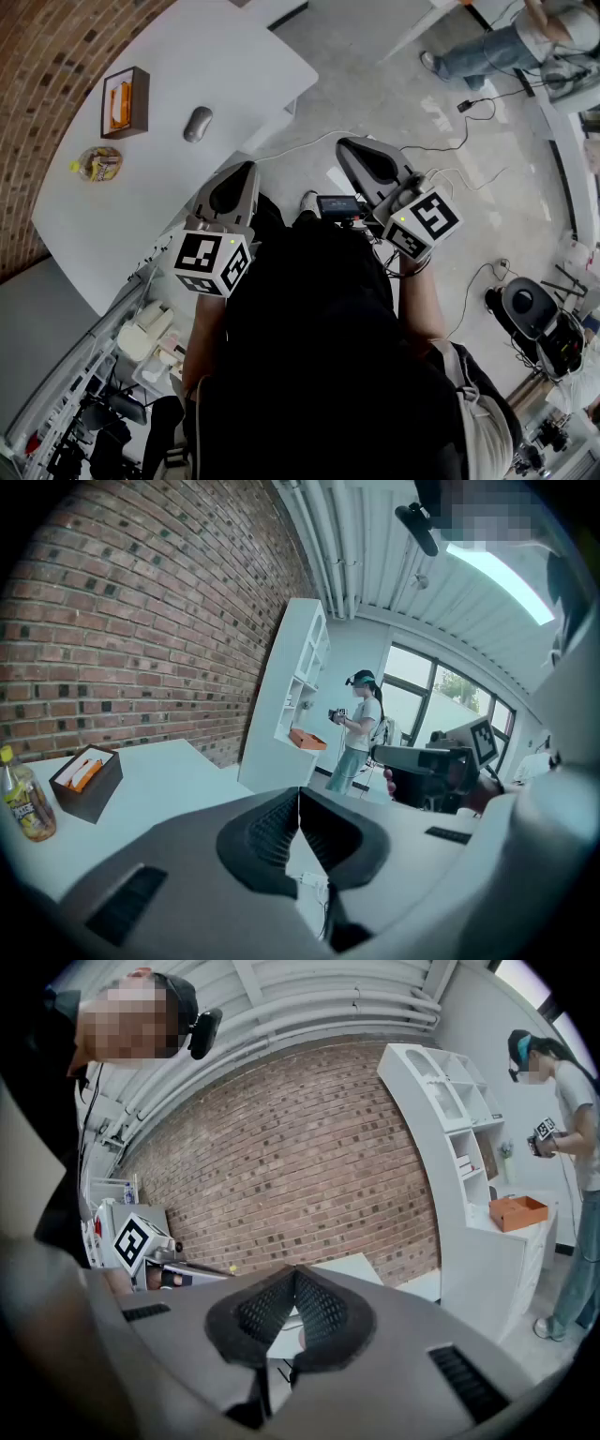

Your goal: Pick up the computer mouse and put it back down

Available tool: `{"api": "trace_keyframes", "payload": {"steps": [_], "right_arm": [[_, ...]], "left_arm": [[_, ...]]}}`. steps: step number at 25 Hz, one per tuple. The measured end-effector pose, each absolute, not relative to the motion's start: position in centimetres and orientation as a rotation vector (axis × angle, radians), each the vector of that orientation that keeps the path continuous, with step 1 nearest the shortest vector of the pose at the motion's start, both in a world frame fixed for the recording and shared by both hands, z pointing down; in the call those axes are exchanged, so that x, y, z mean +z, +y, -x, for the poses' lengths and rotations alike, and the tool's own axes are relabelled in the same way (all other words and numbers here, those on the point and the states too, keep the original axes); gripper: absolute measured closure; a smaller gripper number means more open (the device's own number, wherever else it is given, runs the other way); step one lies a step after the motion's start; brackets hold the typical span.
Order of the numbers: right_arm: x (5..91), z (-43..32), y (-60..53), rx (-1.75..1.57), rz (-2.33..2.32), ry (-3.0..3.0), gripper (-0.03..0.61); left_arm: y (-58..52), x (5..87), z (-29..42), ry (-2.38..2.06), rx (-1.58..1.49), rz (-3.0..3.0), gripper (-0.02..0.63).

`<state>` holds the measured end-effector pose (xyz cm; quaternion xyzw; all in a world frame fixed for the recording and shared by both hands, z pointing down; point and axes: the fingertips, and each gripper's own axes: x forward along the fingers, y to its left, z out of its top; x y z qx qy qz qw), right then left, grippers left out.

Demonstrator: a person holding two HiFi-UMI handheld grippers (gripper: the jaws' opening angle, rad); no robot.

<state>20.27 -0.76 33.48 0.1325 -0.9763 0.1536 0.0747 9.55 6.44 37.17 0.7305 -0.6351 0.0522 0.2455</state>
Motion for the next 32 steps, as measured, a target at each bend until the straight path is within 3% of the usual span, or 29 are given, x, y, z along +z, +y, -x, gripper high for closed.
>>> {"api": "trace_keyframes", "payload": {"steps": [32], "right_arm": [[35.8,-20.5,-0.7,0.574,-0.380,-2.906,0.560]], "left_arm": [[8.3,39.4,-5.1,-1.884,0.239,-1.810,0.600]]}}
